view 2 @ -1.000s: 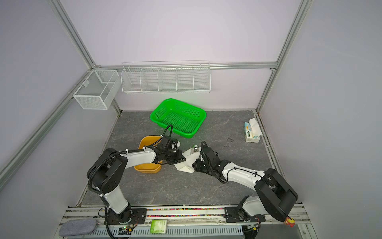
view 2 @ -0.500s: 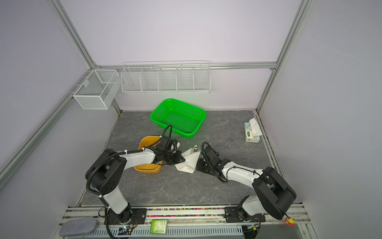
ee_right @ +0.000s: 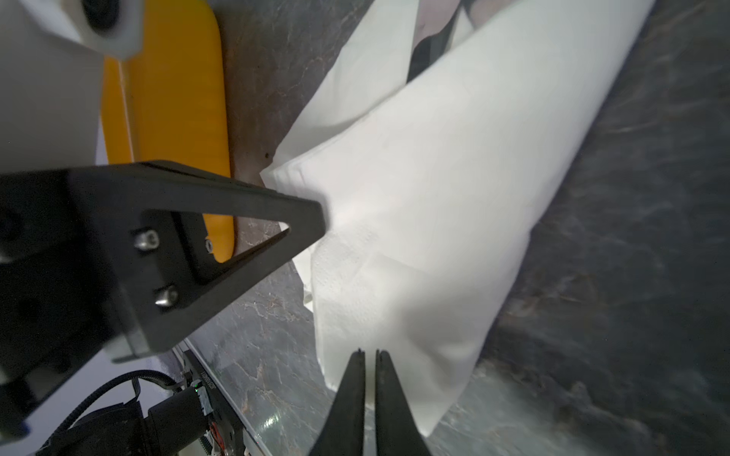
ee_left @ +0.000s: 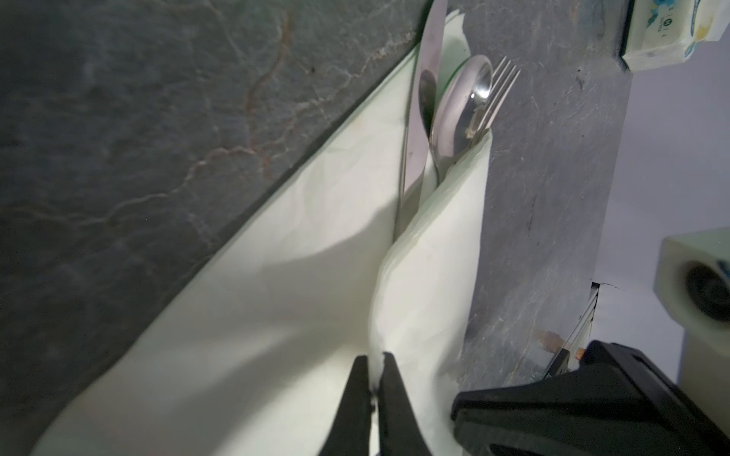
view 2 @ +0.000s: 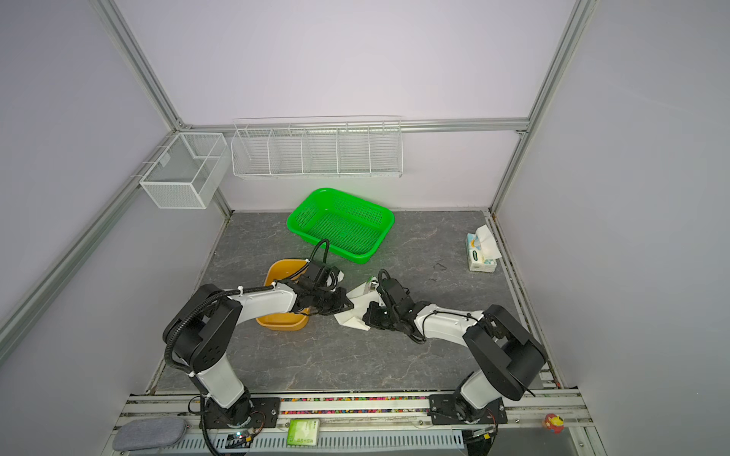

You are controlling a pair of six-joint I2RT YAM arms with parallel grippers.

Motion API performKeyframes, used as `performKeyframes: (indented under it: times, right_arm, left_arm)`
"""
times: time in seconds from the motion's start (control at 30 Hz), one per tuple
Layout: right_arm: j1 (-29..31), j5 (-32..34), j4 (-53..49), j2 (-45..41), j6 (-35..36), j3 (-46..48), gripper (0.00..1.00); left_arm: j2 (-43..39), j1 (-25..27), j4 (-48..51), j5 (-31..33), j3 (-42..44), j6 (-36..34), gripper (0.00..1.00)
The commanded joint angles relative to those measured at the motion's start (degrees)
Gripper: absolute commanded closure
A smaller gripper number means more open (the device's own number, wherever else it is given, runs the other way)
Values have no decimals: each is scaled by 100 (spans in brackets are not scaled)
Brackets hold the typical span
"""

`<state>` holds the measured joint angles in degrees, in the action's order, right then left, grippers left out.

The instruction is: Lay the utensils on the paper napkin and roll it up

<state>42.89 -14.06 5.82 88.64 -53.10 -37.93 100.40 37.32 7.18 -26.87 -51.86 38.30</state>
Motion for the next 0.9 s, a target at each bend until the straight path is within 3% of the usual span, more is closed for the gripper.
performKeyframes:
  times: [0.0, 0.3, 0.53, 0.87]
  right_arm:
    - [81, -114, 25, 172, 70, -67, 89]
    - [176, -173, 80, 377, 51, 148, 88]
    - [133, 161, -562, -318, 195, -100, 85]
    - [175, 48, -640, 146, 224, -74, 94]
  left_arm:
    - [-116, -32, -14, 7, 62, -104, 92]
    - [-59, -32, -15, 3, 69, -87, 92]
    - [-52, -32, 11, -15, 19, -95, 92]
    - [5, -32, -24, -87, 19, -85, 92]
